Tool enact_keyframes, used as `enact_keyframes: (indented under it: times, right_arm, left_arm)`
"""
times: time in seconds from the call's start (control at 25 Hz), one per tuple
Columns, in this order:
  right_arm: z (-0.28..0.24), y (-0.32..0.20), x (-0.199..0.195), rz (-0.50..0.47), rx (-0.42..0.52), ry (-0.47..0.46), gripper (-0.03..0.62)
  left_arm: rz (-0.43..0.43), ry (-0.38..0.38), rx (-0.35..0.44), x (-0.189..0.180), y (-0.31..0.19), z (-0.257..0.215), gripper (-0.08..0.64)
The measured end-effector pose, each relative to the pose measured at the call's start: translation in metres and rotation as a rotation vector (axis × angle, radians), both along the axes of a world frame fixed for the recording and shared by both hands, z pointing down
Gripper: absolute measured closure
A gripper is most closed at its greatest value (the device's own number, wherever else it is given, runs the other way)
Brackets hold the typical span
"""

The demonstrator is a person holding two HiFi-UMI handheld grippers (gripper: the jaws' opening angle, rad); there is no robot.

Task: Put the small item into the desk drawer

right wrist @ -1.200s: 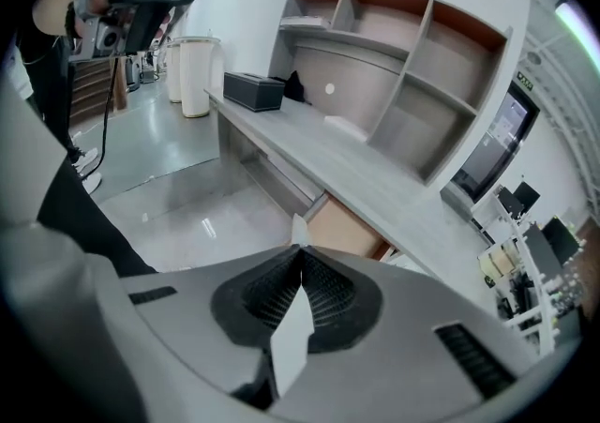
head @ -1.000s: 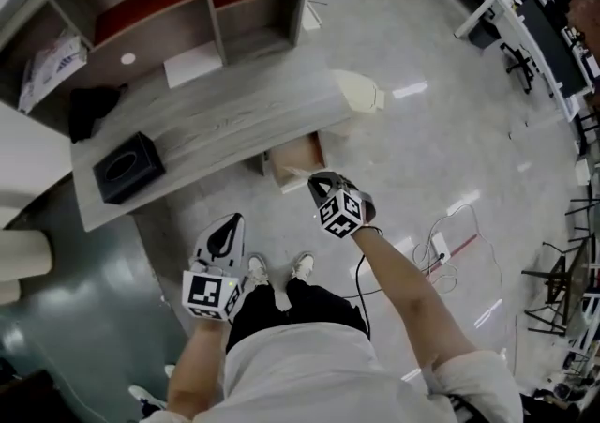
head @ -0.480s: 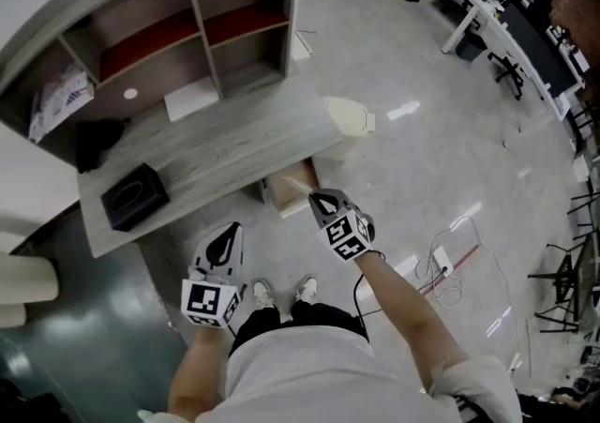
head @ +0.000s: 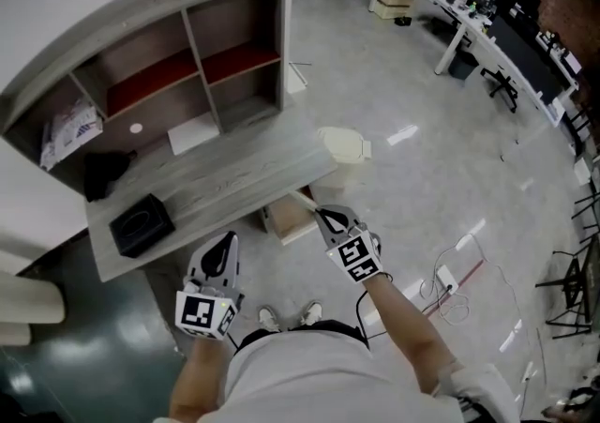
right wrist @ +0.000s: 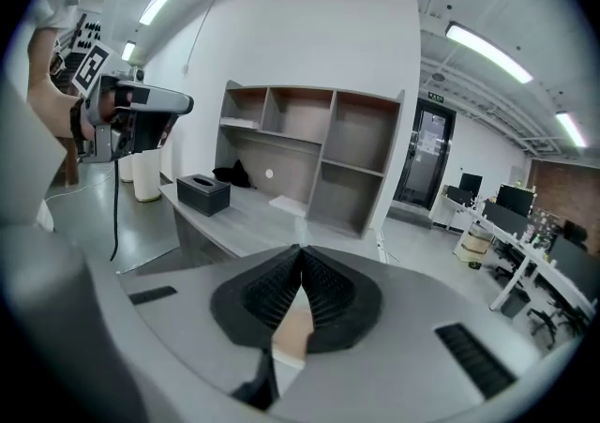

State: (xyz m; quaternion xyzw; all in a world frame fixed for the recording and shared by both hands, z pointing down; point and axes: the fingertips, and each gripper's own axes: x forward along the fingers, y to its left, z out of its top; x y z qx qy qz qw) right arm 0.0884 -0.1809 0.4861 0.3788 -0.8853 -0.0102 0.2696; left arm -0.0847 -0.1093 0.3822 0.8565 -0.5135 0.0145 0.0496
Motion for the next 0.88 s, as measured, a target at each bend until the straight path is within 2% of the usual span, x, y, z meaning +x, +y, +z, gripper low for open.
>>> enact_keyframes:
  times: [0.16, 0.44, 0.68, 0.88]
  right_arm:
    - [-0.034, -0.001, 0.003, 0.014, 0.043, -0.072, 0.568]
    - [-0.102, 0.002, 0.023, 0.067, 0.103, -0.251, 0.568]
    - [-0.143, 0.007, 0.040, 0.071, 0.152, -0.344, 0.568]
    - [-0.175, 0.016, 0.067, 0.119, 0.192, -0.435, 0.568]
  left_arm:
    - [-0.007, 0.005, 0.046, -0.003, -0.006, -0.022, 0.541]
    - [-0.025, 0.018, 0.105, -0.010, -0.010, -0.052, 0.541]
    - [-0.043, 0.050, 0.115, -0.019, -0.009, -0.065, 0.541]
    - [-0.074, 0.051, 0.128, -0.030, -0.003, -0.071, 0.541]
